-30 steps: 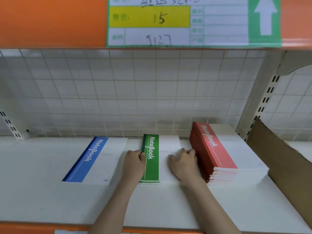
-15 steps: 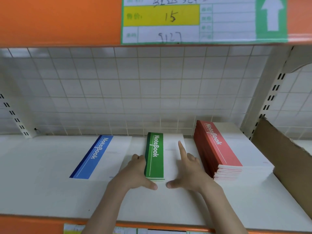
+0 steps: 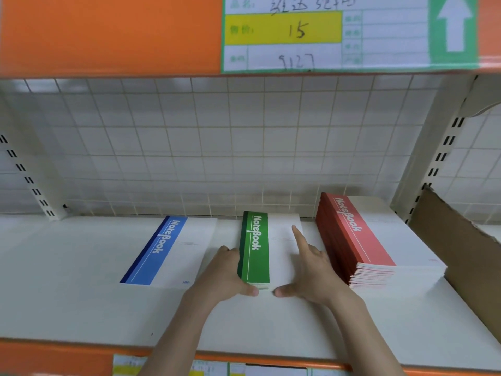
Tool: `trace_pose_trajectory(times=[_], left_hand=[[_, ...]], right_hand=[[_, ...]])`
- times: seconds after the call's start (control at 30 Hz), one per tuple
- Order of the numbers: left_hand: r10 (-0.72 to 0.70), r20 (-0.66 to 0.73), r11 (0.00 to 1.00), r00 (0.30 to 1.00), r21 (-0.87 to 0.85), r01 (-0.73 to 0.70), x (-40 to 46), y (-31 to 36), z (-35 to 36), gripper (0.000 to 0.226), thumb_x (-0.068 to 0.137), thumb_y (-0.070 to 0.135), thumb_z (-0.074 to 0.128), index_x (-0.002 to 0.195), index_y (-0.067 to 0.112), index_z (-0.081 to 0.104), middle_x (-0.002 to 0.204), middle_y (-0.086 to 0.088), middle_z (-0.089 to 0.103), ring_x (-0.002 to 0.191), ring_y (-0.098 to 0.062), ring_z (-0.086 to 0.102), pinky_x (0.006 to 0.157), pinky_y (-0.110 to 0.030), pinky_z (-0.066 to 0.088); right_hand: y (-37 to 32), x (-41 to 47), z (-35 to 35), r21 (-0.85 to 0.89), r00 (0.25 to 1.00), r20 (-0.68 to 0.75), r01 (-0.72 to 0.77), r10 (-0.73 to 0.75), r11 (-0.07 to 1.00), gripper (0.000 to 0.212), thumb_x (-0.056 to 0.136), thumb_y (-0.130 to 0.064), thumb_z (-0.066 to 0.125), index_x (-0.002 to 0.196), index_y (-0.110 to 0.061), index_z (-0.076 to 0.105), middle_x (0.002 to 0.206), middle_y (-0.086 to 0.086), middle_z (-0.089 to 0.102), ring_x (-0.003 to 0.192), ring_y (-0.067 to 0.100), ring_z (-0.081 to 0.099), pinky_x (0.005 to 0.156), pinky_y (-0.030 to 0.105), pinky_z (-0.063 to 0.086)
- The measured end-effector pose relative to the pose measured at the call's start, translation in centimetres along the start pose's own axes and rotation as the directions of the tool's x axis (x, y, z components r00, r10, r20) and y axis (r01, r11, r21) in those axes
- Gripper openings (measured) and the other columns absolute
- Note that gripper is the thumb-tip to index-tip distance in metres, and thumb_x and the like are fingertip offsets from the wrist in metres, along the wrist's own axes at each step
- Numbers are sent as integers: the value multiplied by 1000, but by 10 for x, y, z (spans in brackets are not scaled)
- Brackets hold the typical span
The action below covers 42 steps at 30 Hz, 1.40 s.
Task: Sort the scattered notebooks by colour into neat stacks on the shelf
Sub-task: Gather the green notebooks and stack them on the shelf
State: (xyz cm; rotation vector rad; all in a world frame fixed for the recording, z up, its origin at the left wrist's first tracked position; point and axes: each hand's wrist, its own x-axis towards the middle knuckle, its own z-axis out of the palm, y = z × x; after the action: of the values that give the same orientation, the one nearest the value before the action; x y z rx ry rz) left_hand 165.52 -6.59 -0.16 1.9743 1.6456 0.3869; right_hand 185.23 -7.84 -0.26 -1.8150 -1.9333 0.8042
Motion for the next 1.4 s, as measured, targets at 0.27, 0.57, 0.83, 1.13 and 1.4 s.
trace_pose_trajectory(times=[0.27, 0.57, 0.83, 1.13, 1.4], left_hand=[[13, 12, 1000, 1000, -21, -13, -1, -2, 1, 70, 65, 33, 84, 126, 22, 51, 110, 1, 43, 98, -13, 49, 79, -22, 41], [23, -23, 998, 999, -54, -24, -13, -12, -8, 66, 82, 60, 58, 132, 20, 45, 119, 0, 43, 111, -14, 50, 93, -31, 46], [-21, -364, 993, 931, 102, 63, -39, -60, -50, 50, 96, 43, 47, 137, 15, 45, 134, -4, 46, 123, -18, 46, 98, -31, 45], [-155, -477, 930, 865, 225, 291, -109, -153, -116, 42, 98, 38, 43, 134, 15, 47, 126, -6, 48, 117, -21, 48, 95, -36, 44], [-275, -538, 888, 797, 177, 425, -185, -240, -179, 43, 98, 39, 43, 134, 17, 46, 129, -5, 46, 117, -22, 49, 96, -37, 45]], right_hand=[[-5, -1, -1, -45, 999, 23, -27, 28, 999, 137, 59, -42, 85, 146, -37, -21, 151, 1, 21, 140, 26, 11, 111, 37, 21], [-30, -6, 5, -14, 992, -129, -1, -1, 1000, 99, 79, -66, 55, 151, -30, -2, 159, 9, 2, 146, 23, 0, 117, 39, 11], [-101, 7, 47, -192, 908, -224, 314, -353, 930, 36, 92, -17, 51, 128, -15, 55, 127, 3, 56, 117, 22, 51, 96, 24, 38], [-200, 10, 129, -184, 849, -28, 515, -528, 837, 41, 91, -16, 52, 132, -16, 53, 131, 3, 54, 119, 19, 50, 95, 20, 36], [-305, -6, 209, -144, 773, 86, 634, -629, 760, 40, 94, -23, 50, 133, -18, 50, 137, 0, 49, 125, 18, 46, 106, 24, 33]])
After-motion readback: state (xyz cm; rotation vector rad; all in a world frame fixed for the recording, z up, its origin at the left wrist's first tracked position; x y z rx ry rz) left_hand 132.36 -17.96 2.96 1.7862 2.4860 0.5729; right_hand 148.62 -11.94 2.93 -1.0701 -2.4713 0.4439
